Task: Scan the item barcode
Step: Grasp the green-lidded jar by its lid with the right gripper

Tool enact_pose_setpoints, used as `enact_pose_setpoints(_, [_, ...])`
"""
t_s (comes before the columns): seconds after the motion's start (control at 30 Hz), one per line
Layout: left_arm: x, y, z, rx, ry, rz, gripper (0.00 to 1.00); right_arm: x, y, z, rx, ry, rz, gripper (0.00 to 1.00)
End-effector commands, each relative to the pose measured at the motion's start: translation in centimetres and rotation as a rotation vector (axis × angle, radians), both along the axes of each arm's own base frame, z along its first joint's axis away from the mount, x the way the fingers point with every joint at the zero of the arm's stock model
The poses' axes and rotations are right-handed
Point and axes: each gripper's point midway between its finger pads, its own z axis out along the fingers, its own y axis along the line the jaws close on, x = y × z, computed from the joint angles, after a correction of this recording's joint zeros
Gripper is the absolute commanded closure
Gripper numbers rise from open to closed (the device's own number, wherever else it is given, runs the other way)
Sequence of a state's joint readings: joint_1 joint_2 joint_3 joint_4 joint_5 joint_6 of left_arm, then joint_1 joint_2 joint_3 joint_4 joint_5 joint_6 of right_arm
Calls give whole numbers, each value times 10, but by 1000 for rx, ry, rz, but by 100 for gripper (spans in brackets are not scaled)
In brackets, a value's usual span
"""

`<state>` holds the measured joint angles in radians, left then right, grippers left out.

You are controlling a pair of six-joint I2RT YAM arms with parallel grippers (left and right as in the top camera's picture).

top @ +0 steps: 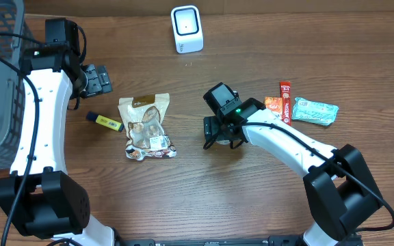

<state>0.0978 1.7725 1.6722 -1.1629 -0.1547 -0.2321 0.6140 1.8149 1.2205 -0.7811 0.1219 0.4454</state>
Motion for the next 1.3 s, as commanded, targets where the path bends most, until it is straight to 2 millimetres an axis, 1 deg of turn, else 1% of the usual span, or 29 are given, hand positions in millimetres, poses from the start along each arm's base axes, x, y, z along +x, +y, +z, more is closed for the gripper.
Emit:
enact_pose_setpoints(0.0, [-1,-1,5,13,-11,-11,0,5,-2,0,-12,-27,22,11])
enact_pose_setpoints(0.17, [-1,-1,5,13,-12,-11,0,11,-3,2,-28,-59,39,14])
enact_pose_setpoints(0.37, [-1,-1,5,13,-12,-11,0,12,-3,1,-36,-59,64,16])
enact_pose_setpoints(0.67, [-1,-1,5,13,-11,-11,0,9,-5,-16,-60,-21,65,15])
enact_pose_setpoints(0.97, [-1,-1,5,13,-12,-11,0,10,-5,-16,-62,-26,78,17])
enact_pose_setpoints(1.03, [-1,-1,5,13,-11,-11,0,12,-5,-15,-58,-30,75,19])
enact_pose_setpoints(1.2, [-1,-1,5,13,-12,-11,0,24,2,3,-2,-35,18,34])
enact_pose_setpoints(1.27, [-1,-1,5,13,-11,-11,0,30,1,12,3,-42,5,35])
